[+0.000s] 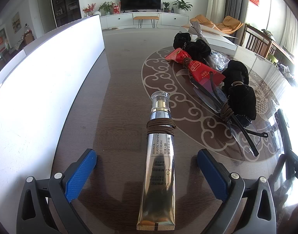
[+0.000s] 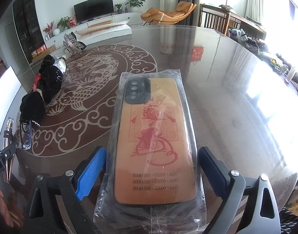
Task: Organize objects
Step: 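Move the right tool over the bagged orange phone case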
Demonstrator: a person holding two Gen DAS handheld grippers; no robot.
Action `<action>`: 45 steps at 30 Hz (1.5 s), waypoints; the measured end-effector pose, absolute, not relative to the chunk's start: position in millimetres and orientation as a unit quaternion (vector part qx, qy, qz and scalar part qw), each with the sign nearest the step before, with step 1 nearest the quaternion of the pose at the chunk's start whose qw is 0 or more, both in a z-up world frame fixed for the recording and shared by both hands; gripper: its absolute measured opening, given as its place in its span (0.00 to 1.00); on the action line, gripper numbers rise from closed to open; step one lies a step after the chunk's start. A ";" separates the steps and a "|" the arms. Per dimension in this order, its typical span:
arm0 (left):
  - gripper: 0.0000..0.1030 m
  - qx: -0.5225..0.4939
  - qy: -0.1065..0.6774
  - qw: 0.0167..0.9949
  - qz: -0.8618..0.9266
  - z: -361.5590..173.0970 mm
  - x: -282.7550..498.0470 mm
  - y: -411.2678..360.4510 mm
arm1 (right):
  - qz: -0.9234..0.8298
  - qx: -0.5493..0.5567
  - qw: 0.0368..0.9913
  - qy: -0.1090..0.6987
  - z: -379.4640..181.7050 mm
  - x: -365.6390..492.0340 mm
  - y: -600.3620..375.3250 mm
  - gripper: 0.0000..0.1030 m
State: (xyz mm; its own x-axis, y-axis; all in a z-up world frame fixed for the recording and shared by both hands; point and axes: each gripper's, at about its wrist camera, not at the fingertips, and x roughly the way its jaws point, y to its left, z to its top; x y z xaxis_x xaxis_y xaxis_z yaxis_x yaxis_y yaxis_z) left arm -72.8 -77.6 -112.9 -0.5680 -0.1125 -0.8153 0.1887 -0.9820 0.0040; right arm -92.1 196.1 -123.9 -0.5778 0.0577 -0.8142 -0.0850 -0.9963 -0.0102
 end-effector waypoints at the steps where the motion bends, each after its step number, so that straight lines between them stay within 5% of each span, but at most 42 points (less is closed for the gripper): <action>1: 1.00 0.457 0.042 0.085 -0.884 -112.9 -72.9 -77.6 | 0.888 -0.459 0.038 0.014 -124.3 -93.0 194.6 0.97; 45: 1.00 0.457 0.042 0.085 -0.884 -112.9 -72.9 -77.6 | 0.887 -0.461 0.035 0.013 -125.6 -90.6 195.1 1.00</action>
State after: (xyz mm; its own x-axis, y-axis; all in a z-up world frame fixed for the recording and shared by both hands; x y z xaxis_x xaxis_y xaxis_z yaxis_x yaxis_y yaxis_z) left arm -72.9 -77.6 -112.9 -0.5680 -0.1126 -0.8153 0.1887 -0.9820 0.0041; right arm -90.6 195.1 -125.6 -0.5723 0.0498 -0.8185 -0.0732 -0.9973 -0.0094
